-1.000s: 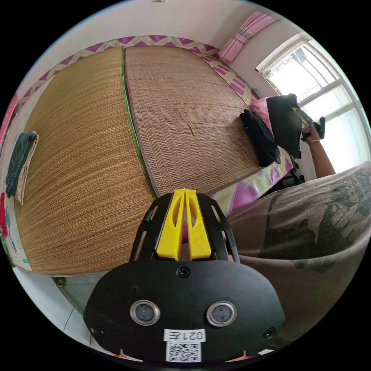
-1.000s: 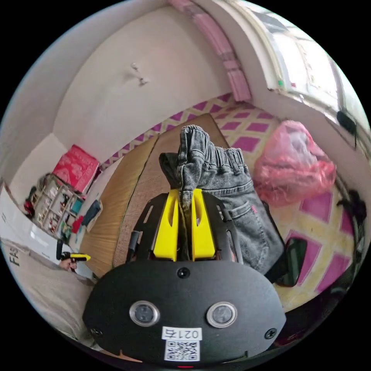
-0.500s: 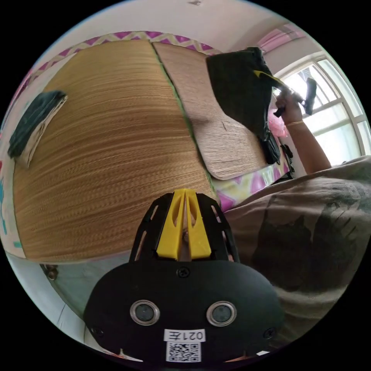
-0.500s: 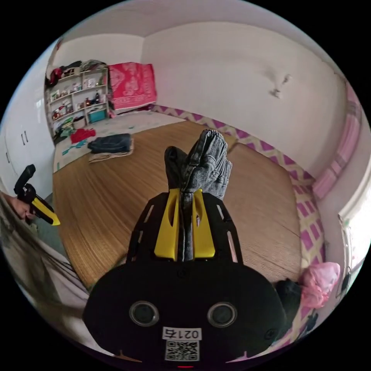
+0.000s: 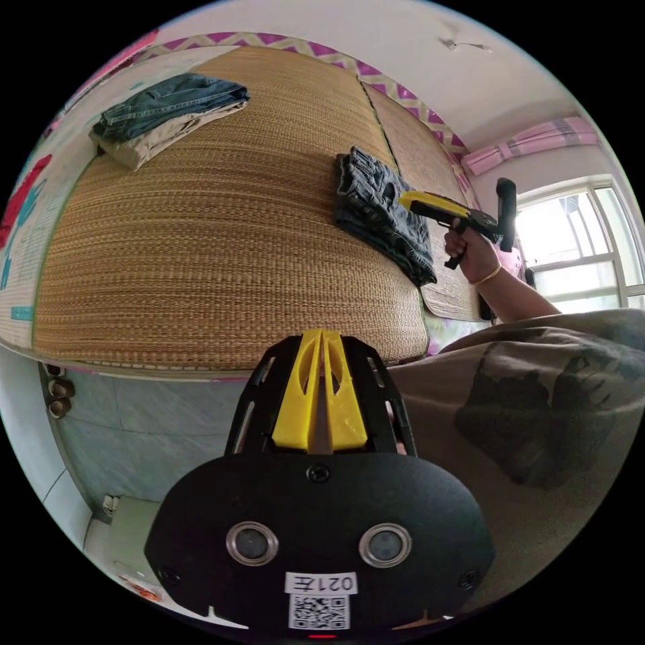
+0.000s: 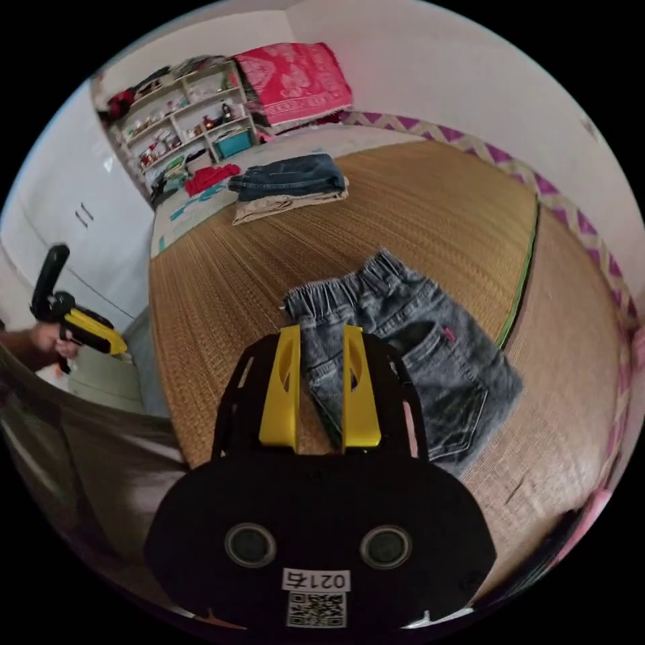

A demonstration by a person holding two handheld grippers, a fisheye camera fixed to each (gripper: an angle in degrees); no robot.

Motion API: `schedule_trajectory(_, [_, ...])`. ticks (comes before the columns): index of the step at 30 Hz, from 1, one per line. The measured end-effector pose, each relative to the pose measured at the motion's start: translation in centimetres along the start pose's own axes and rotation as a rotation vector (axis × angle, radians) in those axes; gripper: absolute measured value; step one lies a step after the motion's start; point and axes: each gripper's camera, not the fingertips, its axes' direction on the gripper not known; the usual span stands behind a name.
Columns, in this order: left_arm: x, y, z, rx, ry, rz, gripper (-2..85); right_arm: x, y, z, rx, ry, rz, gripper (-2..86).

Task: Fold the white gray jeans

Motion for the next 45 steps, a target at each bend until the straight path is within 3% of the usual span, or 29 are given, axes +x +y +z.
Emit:
schedule_trajectory(4, [1.3, -1.0, 1.7, 0.011, 0.016, 0.042, -0.9, -5.5, -1.6, 5.5, -0.102, 0.187, -0.242, 14.1])
schedule_trajectory(6, [2.3, -1.5, 2.7, 0.008, 0.011, 0.065, -0.9, -5.6, -1.9, 7.4, -0.118, 0.215, -0.233, 13.2])
schedule_trajectory(8, [3.0, -1.8, 3.5, 0.003, 0.012, 0.076, -1.0, -4.0, -2.2, 8.2, -0.123, 0.206, -0.137, 10.1])
schedule_trajectory(11, [3.9, -2.2, 5.0, -0.004, 0.004, 0.081, -1.0, 0.3, -1.7, 7.3, -0.113, 0.038, 0.002, 6.8])
schedule_trajectory(14, [5.0, -2.9, 6.8, -0.008, 0.005, 0.067, -1.0, 7.9, 1.8, 1.1, 0.061, -0.127, 0.285, 5.2])
schedule_trajectory(17, [6.9, -4.4, 9.1, -0.017, 0.036, 0.066, -0.9, 17.2, 10.9, -7.9, 0.308, -0.277, 0.565, 5.0])
schedule_trajectory(21, [11.2, -7.6, 12.9, -0.026, 0.090, 0.076, -0.9, 26.9, 26.9, -17.5, 0.473, -0.219, 0.738, 5.1])
schedule_trajectory(23, [13.3, -9.3, 14.8, -0.029, 0.134, 0.081, -0.9, 30.3, 33.5, -19.3, 0.428, -0.125, 0.805, 5.5])
schedule_trajectory(26, [17.8, -12.2, 18.0, -0.035, 0.107, 0.109, -0.9, 35.4, 44.0, -18.2, 0.212, -0.003, 0.968, 6.7])
schedule_trajectory(28, [21.6, -14.0, 20.0, -0.030, 0.049, 0.176, -0.7, 37.4, 51.1, -15.7, 0.098, -0.029, 1.089, 7.1])
schedule_trajectory(30, [27.4, -16.5, 23.3, -0.052, -0.024, 0.306, -0.2, 37.2, 53.5, -14.5, 0.127, -0.070, 1.079, 5.6])
schedule_trajectory(39, [48.8, -22.7, 37.6, -0.086, -0.282, 0.839, 6.3, 35.8, 54.3, -9.0, 0.209, -0.264, 0.974, 5.2])
schedule_trajectory(45, [57.3, -22.5, 47.3, -0.118, -0.384, 1.060, 8.7, 33.0, 56.7, -8.7, 0.132, -0.270, 0.898, 3.4])
